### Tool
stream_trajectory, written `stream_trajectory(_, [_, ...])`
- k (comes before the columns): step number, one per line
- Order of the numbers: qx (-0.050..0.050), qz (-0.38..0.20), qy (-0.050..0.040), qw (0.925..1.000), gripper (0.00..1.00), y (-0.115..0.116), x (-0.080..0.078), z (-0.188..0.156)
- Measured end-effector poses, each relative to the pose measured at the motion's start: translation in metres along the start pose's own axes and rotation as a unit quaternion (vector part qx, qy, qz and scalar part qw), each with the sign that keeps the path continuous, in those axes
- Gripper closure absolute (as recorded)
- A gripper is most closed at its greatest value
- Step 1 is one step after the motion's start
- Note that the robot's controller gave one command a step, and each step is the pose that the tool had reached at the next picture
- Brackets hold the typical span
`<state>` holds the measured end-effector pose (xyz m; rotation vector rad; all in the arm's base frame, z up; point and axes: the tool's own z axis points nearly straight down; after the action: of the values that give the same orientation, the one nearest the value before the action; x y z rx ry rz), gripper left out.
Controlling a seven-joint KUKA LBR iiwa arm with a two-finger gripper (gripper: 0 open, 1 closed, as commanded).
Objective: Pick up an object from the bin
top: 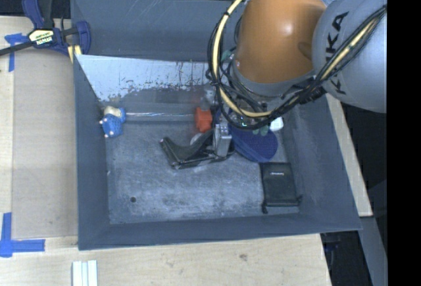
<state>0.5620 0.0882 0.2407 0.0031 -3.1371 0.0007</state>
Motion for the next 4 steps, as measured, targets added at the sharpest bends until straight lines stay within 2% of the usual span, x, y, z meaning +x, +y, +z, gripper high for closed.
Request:
stream_trajectory(1, [0.000, 0.018, 0.0007, 0.9998, 0.00, 0.023, 0.025, 0.119])
stream_trajectory(2, [0.000, -0.087, -0.0063, 0.9962, 0.00, -0.003, -0.063, 0.091])
stream_trajectory(3, [-0.001, -0.086, -0.0036, 0.9963, 0.00, -0.036, -0.001, 0.173])
stream_trajectory(4, [-0.001, -0.087, -0.0089, 0.9962, 1.00, -0.034, -0.005, 0.168])
